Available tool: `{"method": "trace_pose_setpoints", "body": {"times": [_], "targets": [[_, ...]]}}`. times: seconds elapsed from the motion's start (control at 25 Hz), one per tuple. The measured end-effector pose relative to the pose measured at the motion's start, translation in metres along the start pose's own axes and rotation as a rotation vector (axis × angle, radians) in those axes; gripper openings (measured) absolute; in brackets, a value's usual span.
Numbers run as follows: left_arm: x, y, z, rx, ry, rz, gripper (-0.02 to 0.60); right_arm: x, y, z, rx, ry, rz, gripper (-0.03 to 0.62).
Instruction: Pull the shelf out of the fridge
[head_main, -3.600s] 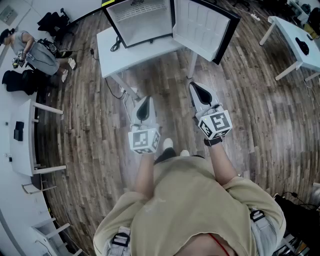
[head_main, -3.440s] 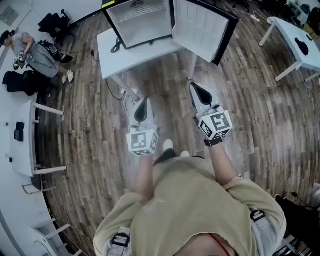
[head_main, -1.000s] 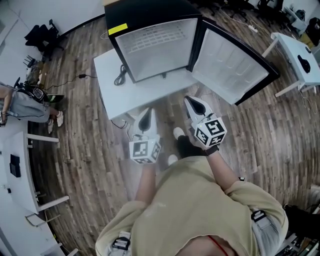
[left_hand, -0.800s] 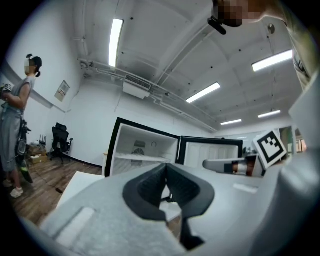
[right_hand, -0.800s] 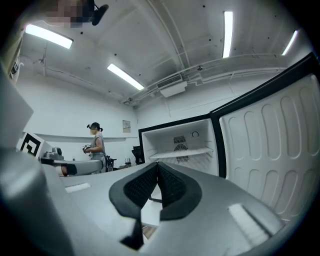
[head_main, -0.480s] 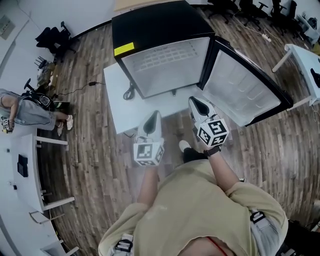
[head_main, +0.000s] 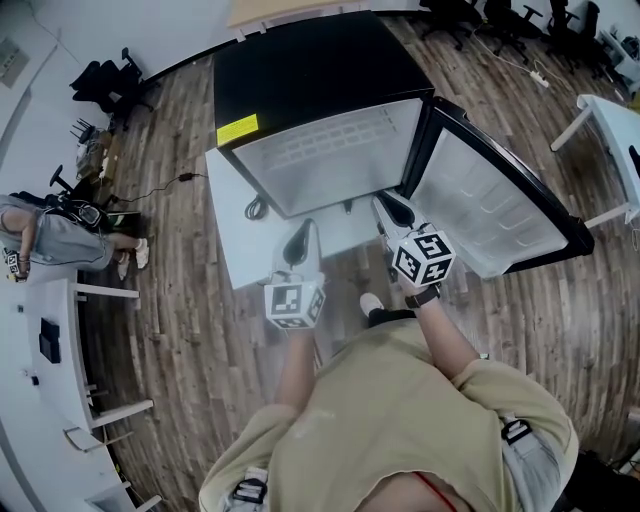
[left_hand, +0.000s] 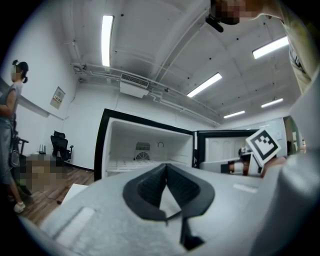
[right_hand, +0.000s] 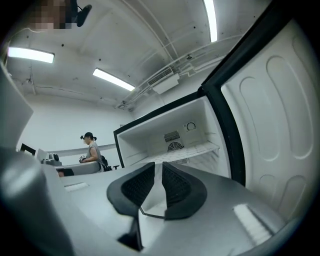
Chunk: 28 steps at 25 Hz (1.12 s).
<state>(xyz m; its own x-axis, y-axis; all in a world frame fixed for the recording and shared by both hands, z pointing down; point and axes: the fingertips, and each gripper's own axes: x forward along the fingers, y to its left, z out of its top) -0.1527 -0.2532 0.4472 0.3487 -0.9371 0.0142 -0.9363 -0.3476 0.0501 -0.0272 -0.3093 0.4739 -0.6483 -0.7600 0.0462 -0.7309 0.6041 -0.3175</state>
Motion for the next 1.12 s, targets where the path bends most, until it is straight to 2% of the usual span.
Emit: {"method": "trace_pose_setpoints", "body": {"times": [0.32, 0.48, 0.68, 0.76, 0.96, 1.12], "targets": [[0.032, 0.011, 0.0, 0.005, -0.002, 0.011, 0.002, 0.041, -0.029, -0.008, 0.205, 0.001, 0.032, 0.095], [0.044, 0.02, -0.003, -0.003, 0.008, 0.026, 0.002, 0.059, -0.04, -0.008, 0.297, -0.025, 0.023, 0.098], [0.054, 0.029, 0.002, -0.017, -0.005, 0.046, 0.002, 0.086, -0.047, -0.009, 0.395, -0.043, 0.051, 0.152], [0.057, 0.032, 0.001, -0.016, -0.004, 0.051, 0.002, 0.095, -0.051, -0.008, 0.492, -0.076, 0.06, 0.156], [0.065, 0.041, 0.001, -0.022, 0.003, 0.073, 0.002, 0.12, -0.07, 0.001, 0.865, -0.196, 0.059, 0.164], [0.071, 0.045, 0.001, -0.021, 0.006, 0.082, 0.002, 0.137, -0.081, -0.001, 0.968, -0.214, 0.041, 0.184]]}}
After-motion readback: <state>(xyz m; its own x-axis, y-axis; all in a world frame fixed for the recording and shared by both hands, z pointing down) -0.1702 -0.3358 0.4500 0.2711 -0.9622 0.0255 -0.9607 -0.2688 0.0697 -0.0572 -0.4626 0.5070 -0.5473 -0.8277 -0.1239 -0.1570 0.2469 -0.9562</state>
